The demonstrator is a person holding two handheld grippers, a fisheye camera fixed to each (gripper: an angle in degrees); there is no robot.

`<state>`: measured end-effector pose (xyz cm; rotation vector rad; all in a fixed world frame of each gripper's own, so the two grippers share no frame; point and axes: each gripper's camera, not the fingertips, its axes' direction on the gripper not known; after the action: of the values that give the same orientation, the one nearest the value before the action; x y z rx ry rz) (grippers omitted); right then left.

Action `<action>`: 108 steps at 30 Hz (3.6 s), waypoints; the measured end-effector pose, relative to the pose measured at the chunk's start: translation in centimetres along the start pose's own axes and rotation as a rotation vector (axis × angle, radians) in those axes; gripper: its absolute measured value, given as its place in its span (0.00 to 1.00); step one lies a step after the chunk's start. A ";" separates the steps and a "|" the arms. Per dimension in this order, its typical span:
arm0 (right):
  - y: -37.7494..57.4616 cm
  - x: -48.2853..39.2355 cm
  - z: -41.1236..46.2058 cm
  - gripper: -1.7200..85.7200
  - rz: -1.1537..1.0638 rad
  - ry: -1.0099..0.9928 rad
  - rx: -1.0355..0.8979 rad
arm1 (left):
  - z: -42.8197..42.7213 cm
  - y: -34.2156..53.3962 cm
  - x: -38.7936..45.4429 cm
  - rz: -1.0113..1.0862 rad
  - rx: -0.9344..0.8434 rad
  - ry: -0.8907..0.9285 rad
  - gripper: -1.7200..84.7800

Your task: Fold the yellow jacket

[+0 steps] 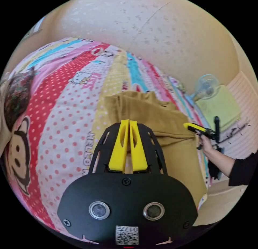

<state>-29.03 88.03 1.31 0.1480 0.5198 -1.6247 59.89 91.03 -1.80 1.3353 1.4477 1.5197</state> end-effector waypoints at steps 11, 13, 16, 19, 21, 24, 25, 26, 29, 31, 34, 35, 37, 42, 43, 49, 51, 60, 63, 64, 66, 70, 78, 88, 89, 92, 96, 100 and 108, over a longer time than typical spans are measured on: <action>8.0 1.2 -8.1 0.11 -0.168 -0.300 -0.225 | -8.1 6.8 -1.8 0.071 -0.158 0.397 0.15; 12.4 1.8 -9.1 0.12 -0.070 -0.392 -0.274 | -8.9 10.5 -2.6 0.007 -0.293 0.488 0.17; 20.0 4.0 -9.8 0.14 0.220 -0.576 -0.279 | -10.1 14.6 -2.3 -0.052 -0.420 0.486 0.18; 26.1 5.0 -9.8 0.18 0.427 -0.653 -0.267 | -10.4 17.1 -0.3 -0.073 -0.522 0.480 0.18; 29.4 4.9 -9.5 0.19 0.509 -0.697 -0.268 | -10.0 17.9 1.1 -0.058 -0.554 0.451 0.18; 31.8 4.3 -9.0 0.20 0.540 -0.736 -0.245 | -8.2 18.1 2.5 -0.021 -0.622 0.339 0.17; 32.1 4.4 -9.0 0.20 0.553 -0.741 -0.230 | -7.6 17.9 2.7 -0.006 -0.621 0.322 0.17; 32.6 4.7 -8.9 0.19 0.581 -0.741 -0.207 | -7.2 17.7 2.8 -0.005 -0.626 0.318 0.17; 33.5 5.8 -8.6 0.18 0.581 -0.750 -0.191 | -5.9 17.0 2.4 -0.027 -0.648 0.319 0.15; 33.8 6.3 -8.3 0.17 0.565 -0.787 -0.191 | -5.2 16.6 2.0 -0.066 -0.669 0.389 0.14; 34.4 6.9 -8.1 0.15 0.554 -0.850 -0.164 | -4.5 16.5 1.8 -0.107 -0.642 0.430 0.13; 34.6 7.2 -7.9 0.15 0.571 -0.876 -0.146 | -4.1 16.5 1.8 -0.107 -0.646 0.423 0.14; 34.8 7.7 -7.5 0.13 0.602 -0.897 -0.132 | -2.5 16.7 1.6 -0.121 -0.667 0.400 0.12; 35.5 9.3 -8.4 0.07 0.636 -0.887 -0.129 | -1.9 17.2 -0.2 -0.224 -0.667 0.411 0.08; 35.6 9.5 -8.8 0.07 0.633 -0.904 -0.123 | -2.5 17.1 -0.4 -0.224 -0.658 0.439 0.07; 36.8 10.9 -14.7 0.06 0.640 -1.025 -0.072 | -8.3 16.5 0.0 -0.207 -0.632 0.583 0.07; 38.9 10.0 -17.2 0.06 0.649 -1.075 -0.135 | -10.7 17.2 0.3 -0.158 -0.674 0.540 0.07; 47.2 7.9 -21.0 0.05 0.949 -1.242 -0.031 | -14.6 29.5 -3.8 -0.586 -0.740 0.746 0.07; 43.8 10.7 -17.8 0.05 1.024 -1.322 0.119 | -11.2 26.6 -5.1 -0.605 -0.597 0.849 0.07; 42.9 11.4 -17.0 0.05 1.031 -1.337 0.146 | -9.5 24.8 -5.7 -0.575 -0.547 0.861 0.07; 38.6 14.2 -13.7 0.05 1.031 -1.361 0.208 | -6.6 21.8 -6.8 -0.543 -0.486 0.877 0.07; 31.8 18.5 -7.7 0.06 1.036 -1.341 0.246 | 2.3 14.4 -9.2 -0.476 -0.394 0.927 0.07; 24.0 23.3 4.7 0.10 1.232 -1.258 0.244 | 17.0 12.6 -13.2 -0.659 -0.301 1.046 0.11; 21.5 22.8 -0.3 0.12 1.107 -1.215 0.419 | 13.6 14.8 -13.1 -0.718 0.056 1.390 0.17; 21.0 22.8 -1.8 0.12 1.075 -1.130 0.384 | 12.9 14.6 -12.9 -0.688 0.053 1.354 0.17; 19.1 22.0 -4.7 0.12 0.909 -0.972 0.333 | 9.9 14.0 -10.4 -0.487 -0.089 1.106 0.16; 13.6 16.3 -5.5 0.11 0.506 -0.856 0.126 | 6.7 15.2 -3.0 -0.090 -0.234 0.692 0.15; 11.2 12.1 -1.6 0.07 0.412 -0.646 -0.215 | 6.4 18.3 -1.4 -0.094 -0.255 0.351 0.04; 5.2 8.5 -7.9 0.11 0.374 -0.620 -0.190 | -1.2 22.3 -3.7 -0.278 -0.263 0.446 0.14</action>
<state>-26.73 83.35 -10.36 -0.3737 0.1481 -1.1633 63.95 83.05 18.97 0.6332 1.5492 1.8109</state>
